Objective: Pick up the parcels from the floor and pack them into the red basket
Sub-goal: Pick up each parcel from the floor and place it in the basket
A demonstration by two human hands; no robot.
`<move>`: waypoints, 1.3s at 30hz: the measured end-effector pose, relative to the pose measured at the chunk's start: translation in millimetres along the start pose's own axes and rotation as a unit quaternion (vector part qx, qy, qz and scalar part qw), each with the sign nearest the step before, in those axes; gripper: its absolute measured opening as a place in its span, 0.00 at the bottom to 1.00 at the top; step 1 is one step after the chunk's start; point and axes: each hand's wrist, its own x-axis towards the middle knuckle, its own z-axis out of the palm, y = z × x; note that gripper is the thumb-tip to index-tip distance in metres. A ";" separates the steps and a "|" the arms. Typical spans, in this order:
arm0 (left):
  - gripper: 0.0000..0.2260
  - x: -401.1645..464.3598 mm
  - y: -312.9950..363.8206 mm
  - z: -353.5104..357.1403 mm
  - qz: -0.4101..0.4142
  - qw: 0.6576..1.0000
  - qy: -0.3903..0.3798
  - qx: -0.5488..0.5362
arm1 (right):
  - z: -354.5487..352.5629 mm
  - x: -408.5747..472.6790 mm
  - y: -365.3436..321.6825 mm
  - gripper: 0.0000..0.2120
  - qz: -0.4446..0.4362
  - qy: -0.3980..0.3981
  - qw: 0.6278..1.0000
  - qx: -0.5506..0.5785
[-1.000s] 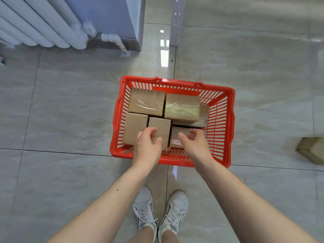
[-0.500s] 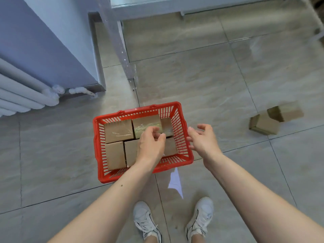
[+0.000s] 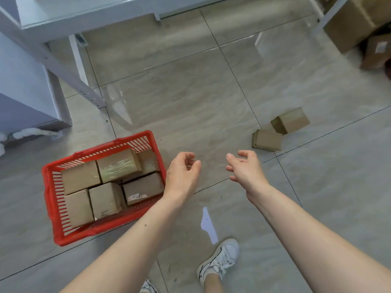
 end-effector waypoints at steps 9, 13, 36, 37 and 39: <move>0.12 17.8 68.2 113.4 -0.003 1.000 -0.020 -0.010 | -122.1 65.9 -8.0 0.22 0.048 0.034 0.998 0.032; 0.12 41.4 93.7 141.6 0.000 0.999 -0.032 0.002 | -149.4 103.0 -24.7 0.23 0.055 0.046 0.997 0.019; 0.15 222.4 78.2 353.3 -0.039 0.992 -0.113 0.037 | -203.1 348.5 51.7 0.22 0.095 0.067 0.993 -0.027; 0.15 233.7 68.3 367.2 -0.041 0.991 -0.117 0.043 | -201.9 363.6 61.5 0.21 0.097 0.065 0.993 -0.028; 0.16 256.1 47.5 391.3 -0.039 0.989 -0.122 0.071 | -197.8 391.1 81.6 0.21 0.103 0.062 0.992 -0.031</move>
